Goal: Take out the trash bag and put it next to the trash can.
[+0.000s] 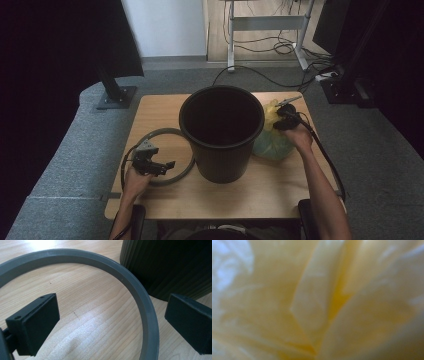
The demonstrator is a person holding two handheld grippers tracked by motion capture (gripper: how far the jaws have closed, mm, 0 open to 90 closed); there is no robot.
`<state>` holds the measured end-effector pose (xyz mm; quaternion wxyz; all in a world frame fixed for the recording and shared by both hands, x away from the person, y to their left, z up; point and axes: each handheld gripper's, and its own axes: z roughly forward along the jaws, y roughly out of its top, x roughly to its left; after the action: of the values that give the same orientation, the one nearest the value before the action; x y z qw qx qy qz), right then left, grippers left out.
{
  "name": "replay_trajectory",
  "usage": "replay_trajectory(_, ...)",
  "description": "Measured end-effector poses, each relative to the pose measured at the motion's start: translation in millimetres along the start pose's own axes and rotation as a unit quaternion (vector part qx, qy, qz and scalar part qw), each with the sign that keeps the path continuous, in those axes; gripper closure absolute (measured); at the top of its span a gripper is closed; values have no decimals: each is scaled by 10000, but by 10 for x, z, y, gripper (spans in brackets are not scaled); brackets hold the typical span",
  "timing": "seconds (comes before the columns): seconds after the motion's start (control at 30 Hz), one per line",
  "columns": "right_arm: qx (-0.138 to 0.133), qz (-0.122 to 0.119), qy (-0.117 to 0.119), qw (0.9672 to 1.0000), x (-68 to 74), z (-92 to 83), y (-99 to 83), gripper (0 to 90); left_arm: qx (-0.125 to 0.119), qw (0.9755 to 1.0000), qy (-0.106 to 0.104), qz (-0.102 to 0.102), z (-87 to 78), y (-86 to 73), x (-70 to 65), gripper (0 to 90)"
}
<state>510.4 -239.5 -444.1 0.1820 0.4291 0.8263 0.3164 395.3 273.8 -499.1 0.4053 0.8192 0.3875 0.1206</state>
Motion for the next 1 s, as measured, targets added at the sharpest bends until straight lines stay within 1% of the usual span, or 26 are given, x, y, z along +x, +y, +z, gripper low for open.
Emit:
replay_trajectory(0.03,10,33,43,10000,20,49,-26,710,-1,10000,1,1,2,-5,2,0)
replay_trajectory(0.1,25,75,33,10000,55,144,-70,704,3,10000,-19,-22,8,-15,4,0)
replay_trajectory(0.17,-5,157,85,9998,77,225,-105,701,20,10000,-31,-17,13,-25,6,0)
replay_trajectory(0.3,55,218,52,9997,105,377,-152,702,65,10000,-29,-25,30,-38,2,0)
replay_trajectory(0.37,183,183,-31,9997,101,462,-181,703,76,10000,-42,-18,36,-40,-1,0)
replay_trajectory(0.5,205,332,-67,9992,89,652,-239,704,79,10000,-52,-13,42,-40,-6,0)
replay_trajectory(0.57,169,372,-87,9991,85,736,-251,704,75,9999,-68,-20,43,-40,-3,0)
replay_trajectory(0.67,47,501,-117,9987,63,831,-241,706,84,9999,-64,-11,44,-44,-3,0)
replay_trajectory(0.73,12,567,-102,9983,34,886,-223,705,93,9999,-77,-13,48,-46,-2,0)
replay_trajectory(0.77,-25,675,-91,9977,19,913,-219,706,95,9999,-74,-8,50,-47,-4,0)
replay_trajectory(0.8,-25,717,-86,9974,-3,939,-210,705,101,9999,-96,-9,53,-48,-4,0)
replay_trajectory(0.93,13,735,-271,9969,-45,1044,-138,699,138,9999,-85,6,68,-51,-11,0)
replay_trajectory(1.0,52,750,-303,9967,-49,1076,-112,684,150,9999,-71,26,65,-54,-17,0)
